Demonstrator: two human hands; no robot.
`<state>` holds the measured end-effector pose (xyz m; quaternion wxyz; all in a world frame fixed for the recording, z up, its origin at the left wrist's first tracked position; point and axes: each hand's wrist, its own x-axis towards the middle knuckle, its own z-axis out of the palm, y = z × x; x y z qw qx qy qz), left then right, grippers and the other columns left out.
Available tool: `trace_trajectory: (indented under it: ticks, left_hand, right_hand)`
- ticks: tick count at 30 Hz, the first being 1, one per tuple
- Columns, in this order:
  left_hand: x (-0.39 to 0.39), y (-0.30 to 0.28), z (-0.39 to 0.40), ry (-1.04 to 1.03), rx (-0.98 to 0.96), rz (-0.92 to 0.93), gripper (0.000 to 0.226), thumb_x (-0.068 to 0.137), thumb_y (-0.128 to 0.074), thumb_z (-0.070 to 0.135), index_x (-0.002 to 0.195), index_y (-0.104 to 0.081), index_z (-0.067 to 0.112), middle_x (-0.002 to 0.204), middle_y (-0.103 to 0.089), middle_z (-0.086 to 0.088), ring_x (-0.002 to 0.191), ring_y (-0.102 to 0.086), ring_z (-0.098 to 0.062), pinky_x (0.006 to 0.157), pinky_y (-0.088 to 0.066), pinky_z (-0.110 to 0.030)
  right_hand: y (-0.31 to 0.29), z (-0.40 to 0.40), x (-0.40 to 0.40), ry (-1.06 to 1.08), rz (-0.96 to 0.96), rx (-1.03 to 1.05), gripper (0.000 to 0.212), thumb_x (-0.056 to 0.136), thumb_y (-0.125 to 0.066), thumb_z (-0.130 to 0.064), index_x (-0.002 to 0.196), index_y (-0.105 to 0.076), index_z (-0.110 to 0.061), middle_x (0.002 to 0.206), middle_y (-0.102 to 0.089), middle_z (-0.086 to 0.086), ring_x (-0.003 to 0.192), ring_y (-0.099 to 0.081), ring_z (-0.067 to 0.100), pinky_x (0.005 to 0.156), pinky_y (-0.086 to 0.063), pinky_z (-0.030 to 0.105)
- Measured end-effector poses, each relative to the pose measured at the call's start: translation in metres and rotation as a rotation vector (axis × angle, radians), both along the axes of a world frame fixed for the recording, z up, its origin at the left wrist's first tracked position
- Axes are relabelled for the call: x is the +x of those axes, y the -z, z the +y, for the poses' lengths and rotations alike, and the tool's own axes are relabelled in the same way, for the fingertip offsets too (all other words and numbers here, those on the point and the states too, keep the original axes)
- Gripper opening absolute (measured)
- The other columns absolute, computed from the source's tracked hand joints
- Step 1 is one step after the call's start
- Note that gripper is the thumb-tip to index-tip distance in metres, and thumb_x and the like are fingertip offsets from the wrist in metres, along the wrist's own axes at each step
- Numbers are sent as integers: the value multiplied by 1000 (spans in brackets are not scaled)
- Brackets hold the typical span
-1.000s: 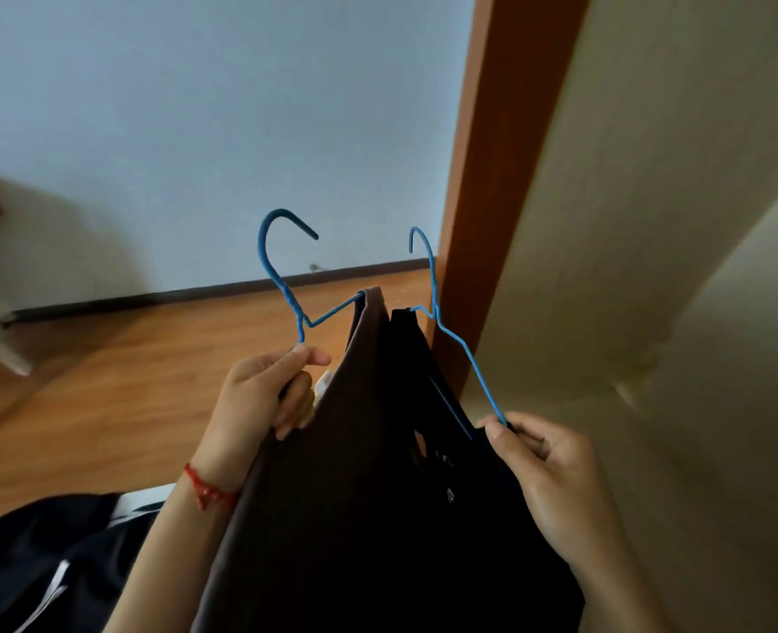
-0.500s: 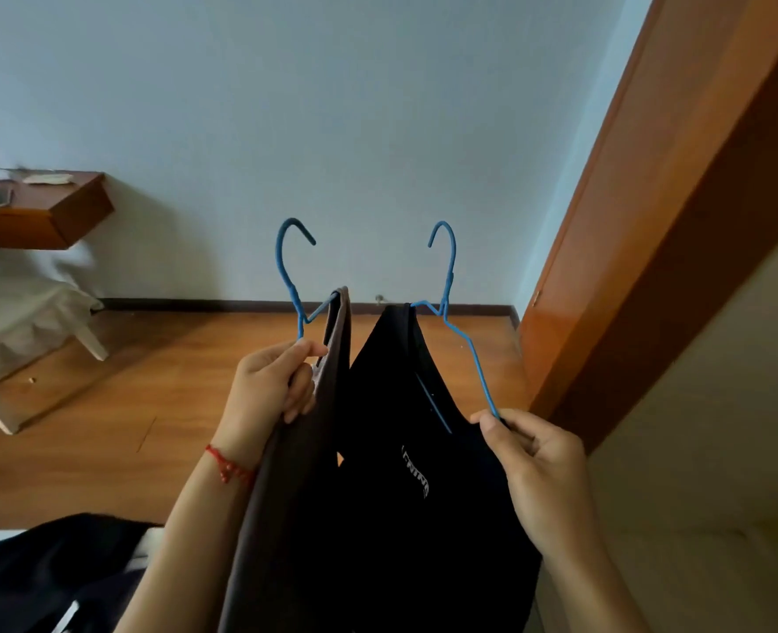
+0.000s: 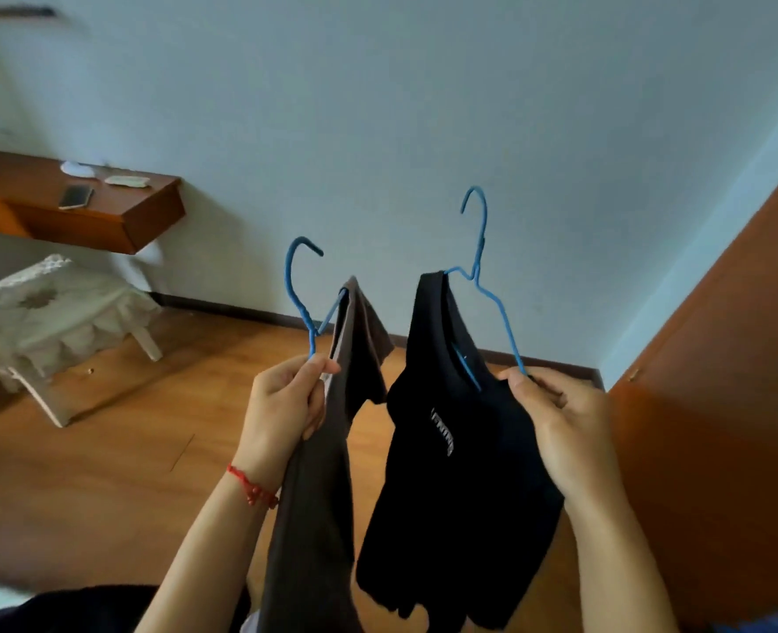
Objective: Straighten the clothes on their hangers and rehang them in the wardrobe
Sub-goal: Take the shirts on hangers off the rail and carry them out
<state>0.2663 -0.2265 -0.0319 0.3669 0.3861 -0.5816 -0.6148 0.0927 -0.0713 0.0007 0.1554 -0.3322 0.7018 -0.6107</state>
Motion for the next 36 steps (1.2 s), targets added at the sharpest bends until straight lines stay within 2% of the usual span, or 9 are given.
trace_trajectory:
  ticks: [3,5,9,14,20,23,26,31,36]
  left_hand:
    - [1,0,-30,-78,-7,-2,31,96,-41,18,84,-62,-1,35,-37,4,31,-30,-10,44,-33,-25]
    - [1,3,-50,-125,-4,6,30,96,-41,18,86,-62,-2,35,-37,4,31,-30,-10,45,-34,-26]
    - [0,13,-93,-223,14,1,30,96,-41,18,85,-62,0,34,-38,3,30,-31,-9,43,-36,-22]
    - [-2,27,-154,-414,66,-16,31,96,-42,18,83,-65,1,33,-35,4,31,-30,-10,42,-36,-22]
    - [14,34,-201,-705,101,4,32,96,-43,17,82,-64,-1,32,-34,4,29,-29,-9,39,-35,-20]
    - [39,35,-212,-890,75,5,31,96,-43,13,80,-64,-2,30,-32,4,27,-27,-8,40,-33,-19]
    - [71,37,-216,-1061,31,31,31,95,-43,11,80,-64,-5,30,-32,2,30,-27,-12,43,-33,-23]
    - [128,43,-226,-1291,10,61,32,96,-39,8,81,-63,-8,29,-30,2,28,-25,-10,39,-32,-18]
    - [186,49,-239,-1520,35,119,30,94,-42,7,76,-63,-2,28,-30,1,25,-23,-10,36,-28,-20]
  right_hand:
    - [-4,-42,-13,-71,28,13,42,88,-59,-11,59,-70,-39,61,-63,12,58,-48,8,50,-34,8]
    - [-6,-65,-19,-126,64,33,38,88,-58,-11,60,-67,-34,55,-61,7,47,-43,6,43,-31,6]
    - [4,-119,-38,-231,99,74,34,88,-58,-13,60,-67,-30,56,-53,18,48,-39,11,43,-31,10]
    - [13,-205,-74,-378,140,128,33,87,-61,-16,68,-70,-42,64,-59,22,56,-45,18,46,-33,10]
    - [8,-321,-80,-734,150,188,26,87,-60,-13,69,-72,-27,55,-58,17,49,-44,12,48,-33,15]
    - [13,-379,-52,-912,155,215,25,87,-60,-14,68,-71,-25,59,-66,6,49,-53,8,50,-39,11]
    - [20,-427,-5,-1084,118,210,22,86,-60,-13,72,-72,-25,65,-70,6,58,-61,19,55,-45,18]
    - [34,-495,80,-1275,96,171,21,87,-60,-8,73,-70,-21,68,-72,-10,63,-65,3,55,-47,9]
    - [32,-549,164,-1453,100,133,19,86,-59,-6,73,-70,-15,64,-71,-8,59,-65,3,54,-46,8]
